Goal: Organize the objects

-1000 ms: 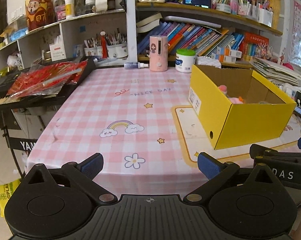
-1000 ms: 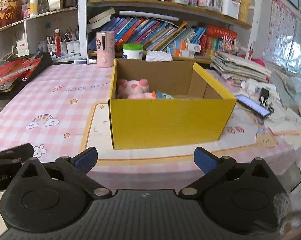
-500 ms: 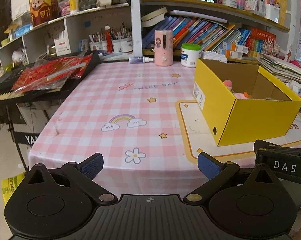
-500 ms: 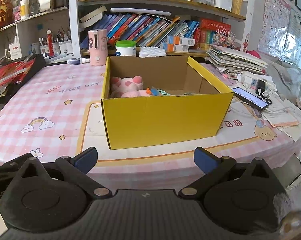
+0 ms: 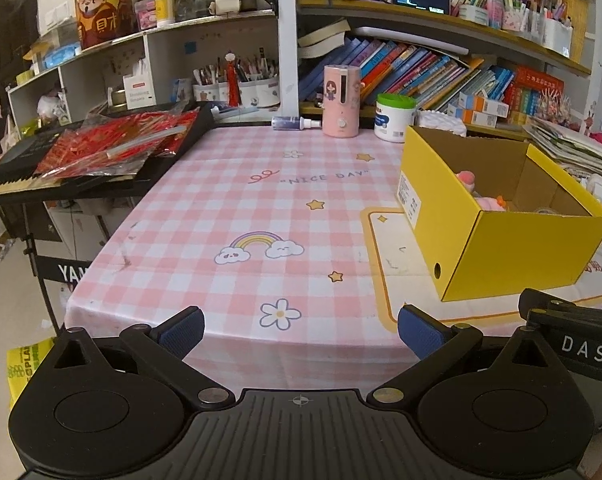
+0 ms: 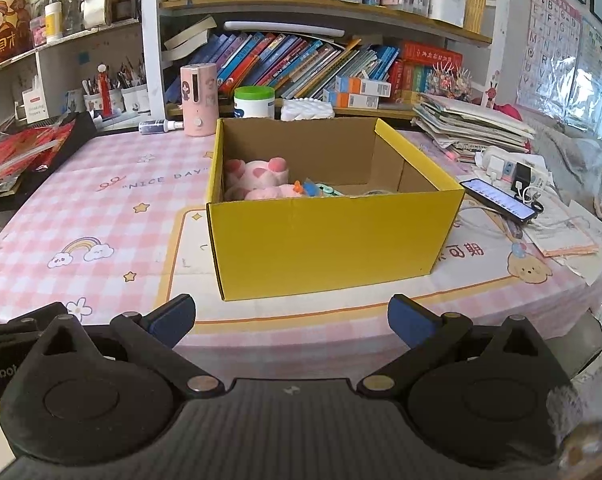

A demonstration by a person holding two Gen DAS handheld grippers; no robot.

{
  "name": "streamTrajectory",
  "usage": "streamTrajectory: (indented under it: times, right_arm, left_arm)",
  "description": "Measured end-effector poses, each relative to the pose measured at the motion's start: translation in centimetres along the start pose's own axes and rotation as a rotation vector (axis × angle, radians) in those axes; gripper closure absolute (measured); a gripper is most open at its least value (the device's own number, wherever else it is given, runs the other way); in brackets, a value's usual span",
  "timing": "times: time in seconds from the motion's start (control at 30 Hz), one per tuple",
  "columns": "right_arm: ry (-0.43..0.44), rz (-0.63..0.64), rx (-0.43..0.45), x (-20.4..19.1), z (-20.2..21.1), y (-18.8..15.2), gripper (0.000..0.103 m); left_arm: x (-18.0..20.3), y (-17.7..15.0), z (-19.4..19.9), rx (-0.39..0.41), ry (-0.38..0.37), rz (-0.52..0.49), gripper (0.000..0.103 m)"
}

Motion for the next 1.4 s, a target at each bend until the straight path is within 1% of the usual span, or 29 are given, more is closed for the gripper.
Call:
streamTrajectory:
  times: [0.23,0.67,1.4]
  right_arm:
    - [-0.005,0.039,-0.009,-0.7,0.0,-0.3,0.000]
    - [-0.005,0.056,-0.030,-1.4,-0.3,-0.6,0.000]
    - [-0.010,0.051,-0.055,-1.5,-0.7,-0.9,0.000]
  left_arm:
    - [-0.5,0.0,0.1,0.002,0.010,0.009,0.000]
    - [-1.3,0.1,0.2,0.001,0.001,0.028,0.000]
    - [-1.3,-0.2,-0.1,-0.005,0.007,0.009,0.000]
Point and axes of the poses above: each gripper's, at about its wrist camera, not at the fingertips, and z roughly against the way its jaws point, x to its right, y to its top, the point moved 3 cm from there along -z, roughly the way its jaws point, and after that the axes turned 7 degrees about y, right-handed, at the moved point
